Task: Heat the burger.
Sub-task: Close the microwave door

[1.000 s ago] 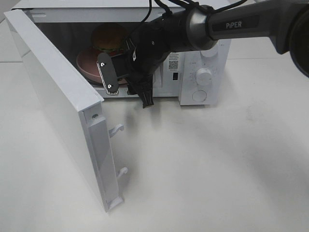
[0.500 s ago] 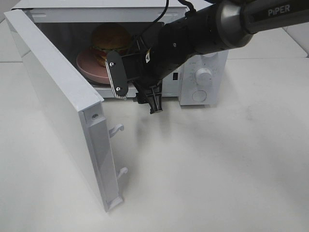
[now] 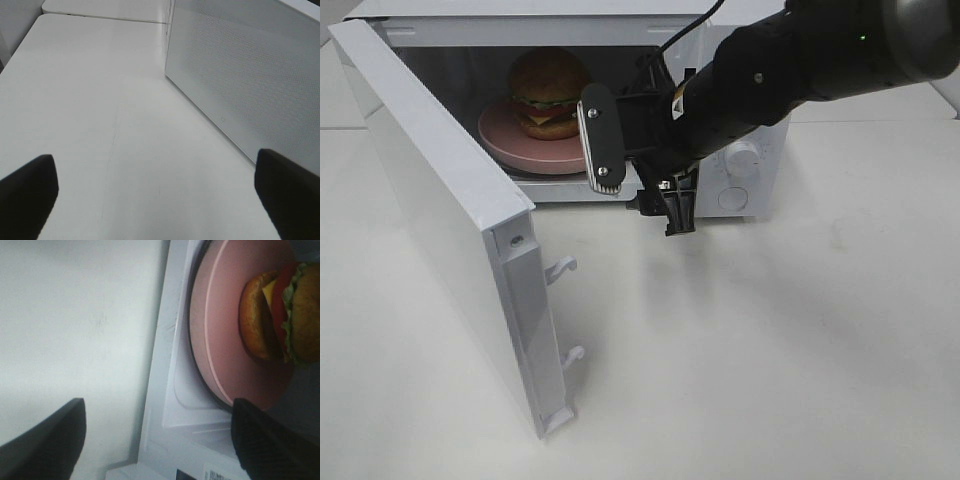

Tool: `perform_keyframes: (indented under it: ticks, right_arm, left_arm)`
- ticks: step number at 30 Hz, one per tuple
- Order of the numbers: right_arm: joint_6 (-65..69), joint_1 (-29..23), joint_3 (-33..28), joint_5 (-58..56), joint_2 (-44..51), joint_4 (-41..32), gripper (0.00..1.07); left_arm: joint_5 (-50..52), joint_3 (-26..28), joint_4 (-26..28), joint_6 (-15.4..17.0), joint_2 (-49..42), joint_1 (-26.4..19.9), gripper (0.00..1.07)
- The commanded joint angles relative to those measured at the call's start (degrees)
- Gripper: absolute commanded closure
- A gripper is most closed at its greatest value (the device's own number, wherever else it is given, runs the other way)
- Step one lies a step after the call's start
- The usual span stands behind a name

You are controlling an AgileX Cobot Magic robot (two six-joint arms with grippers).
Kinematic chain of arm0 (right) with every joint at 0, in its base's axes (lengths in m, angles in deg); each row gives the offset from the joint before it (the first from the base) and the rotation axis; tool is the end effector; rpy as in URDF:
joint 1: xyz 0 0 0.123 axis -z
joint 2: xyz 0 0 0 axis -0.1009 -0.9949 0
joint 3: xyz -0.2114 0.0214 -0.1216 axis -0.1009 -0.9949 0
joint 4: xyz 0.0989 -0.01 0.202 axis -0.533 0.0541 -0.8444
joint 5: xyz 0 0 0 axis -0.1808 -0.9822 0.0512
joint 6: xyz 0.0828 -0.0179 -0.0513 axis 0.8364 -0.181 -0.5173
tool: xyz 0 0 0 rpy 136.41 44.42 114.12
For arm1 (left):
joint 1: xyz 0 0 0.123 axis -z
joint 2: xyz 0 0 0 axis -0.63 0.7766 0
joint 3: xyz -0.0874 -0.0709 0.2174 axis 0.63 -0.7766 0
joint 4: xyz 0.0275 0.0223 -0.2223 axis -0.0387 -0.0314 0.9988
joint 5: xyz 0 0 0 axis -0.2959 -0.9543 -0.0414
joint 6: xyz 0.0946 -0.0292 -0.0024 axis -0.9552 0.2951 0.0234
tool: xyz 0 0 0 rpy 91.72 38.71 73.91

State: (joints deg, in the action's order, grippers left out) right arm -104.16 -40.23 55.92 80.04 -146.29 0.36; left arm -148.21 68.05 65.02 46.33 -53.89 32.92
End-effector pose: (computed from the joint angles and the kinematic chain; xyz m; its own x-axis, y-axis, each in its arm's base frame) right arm 0.3181 0.2162 0.1756 0.3517 -0.9077 -0.2288 -0.6964 -0.0904 -0.7119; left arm 0.0174 -0.0113 0.2647 -0.4370 -0.0757 -0.8963 0.0000 0.9965 -0.0841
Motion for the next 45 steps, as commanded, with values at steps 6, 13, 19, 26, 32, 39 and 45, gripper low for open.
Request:
perform_keyframes:
  ticks: [6,13,19,26,32,39,45]
  right_arm:
    - [6.70,0.23,-4.30,0.52,5.79,0.40,0.31]
    - [21.94,0.23,-9.63,-0.57,12.26,0.40,0.31]
    - [34.66,0.23,-10.71,-5.56,15.41,0.52,0.31]
    - [47.33,0.23,-10.71,-17.36,19.31,0.63,0.31]
    - [61.82,0.23,-10.71,-27.56,23.55,0.63,0.31]
    - [68.87,0.23,-10.71,-36.44,29.05,0.63,0.31]
    - [70.02,0.23,-10.71,-44.06,33.58,0.34,0.31]
  left_arm:
    - [0.00,0.06,0.06,0.17,-0.92,-0.23,0.06]
    - [0.00,0.06,0.06,0.17,-0.92,-0.23,0.06]
    - [0.00,0.06,0.06,0.17,-0.92,-0.23,0.06]
    - [0.00,0.06,0.06,0.17,-0.92,-0.23,0.06]
    - [0.00,0.06,0.06,0.17,-0.92,-0.23,0.06]
    - [0.00,0.06,0.06,0.17,-0.92,-0.23,0.06]
    - [0.00,0.06,0.06,0.17,-0.92,-0.23,0.06]
